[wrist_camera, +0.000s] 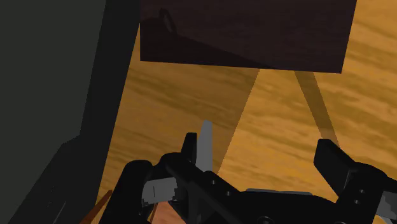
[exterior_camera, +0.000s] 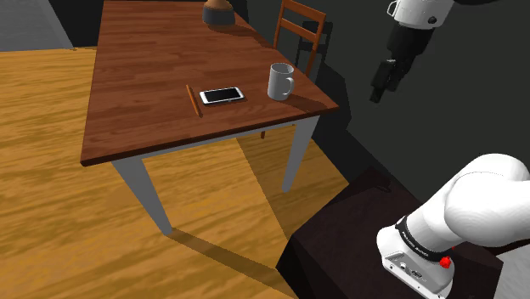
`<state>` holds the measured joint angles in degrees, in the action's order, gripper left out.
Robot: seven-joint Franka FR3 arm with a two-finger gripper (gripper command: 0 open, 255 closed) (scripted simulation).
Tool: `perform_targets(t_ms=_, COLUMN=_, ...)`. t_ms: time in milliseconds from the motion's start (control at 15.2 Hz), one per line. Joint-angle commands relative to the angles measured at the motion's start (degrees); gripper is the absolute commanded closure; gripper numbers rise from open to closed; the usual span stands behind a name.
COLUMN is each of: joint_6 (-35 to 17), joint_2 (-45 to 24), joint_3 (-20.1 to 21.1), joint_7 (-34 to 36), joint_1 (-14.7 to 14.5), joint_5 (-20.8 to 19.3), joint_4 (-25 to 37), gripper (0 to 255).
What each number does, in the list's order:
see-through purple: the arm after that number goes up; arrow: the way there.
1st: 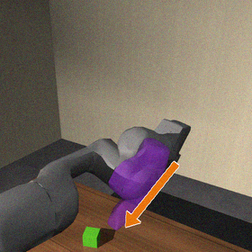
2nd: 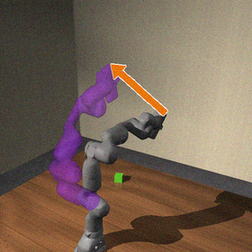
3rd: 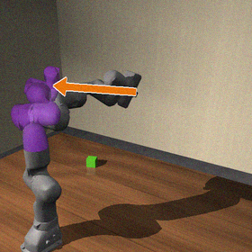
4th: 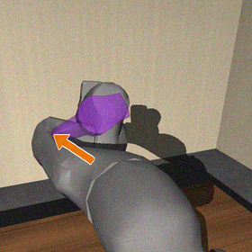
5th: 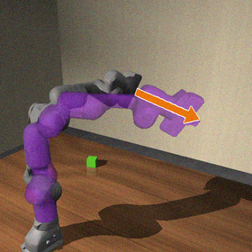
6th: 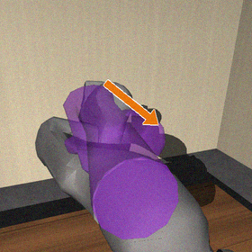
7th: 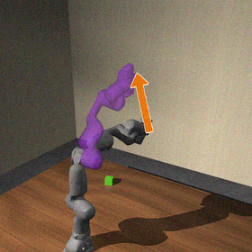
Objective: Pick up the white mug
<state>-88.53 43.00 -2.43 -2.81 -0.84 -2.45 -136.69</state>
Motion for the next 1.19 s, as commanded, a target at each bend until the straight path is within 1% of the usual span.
perform_targets(t_ms=0, joint_6=0.0, joint_2=0.0, joint_3=0.0, joint_7=0.0, joint_1=0.0, joint_5=0.0, joint_4=0.0, gripper=0)
perform_targets(t_ms=330, joint_6=-5.8, joint_2=-11.1, joint_3=0.6, joint_7=2.1, joint_1=-0.1, joint_5=0.9, joint_4=5.9, gripper=0)
perform_targets(t_ms=594, joint_6=-9.1, joint_2=-20.0, joint_3=0.8, joint_7=3.6, joint_1=-0.2, joint_5=1.5, joint_4=11.9, gripper=0)
perform_targets(t_ms=858, joint_6=-11.3, joint_2=-28.8, joint_3=1.0, joint_7=5.0, joint_1=-0.2, joint_5=1.9, joint_4=19.1, gripper=0)
perform_targets(t_ms=1122, joint_6=-12.2, joint_2=-37.6, joint_3=1.1, joint_7=6.3, joint_1=-0.1, joint_5=2.3, joint_4=27.5, gripper=0)
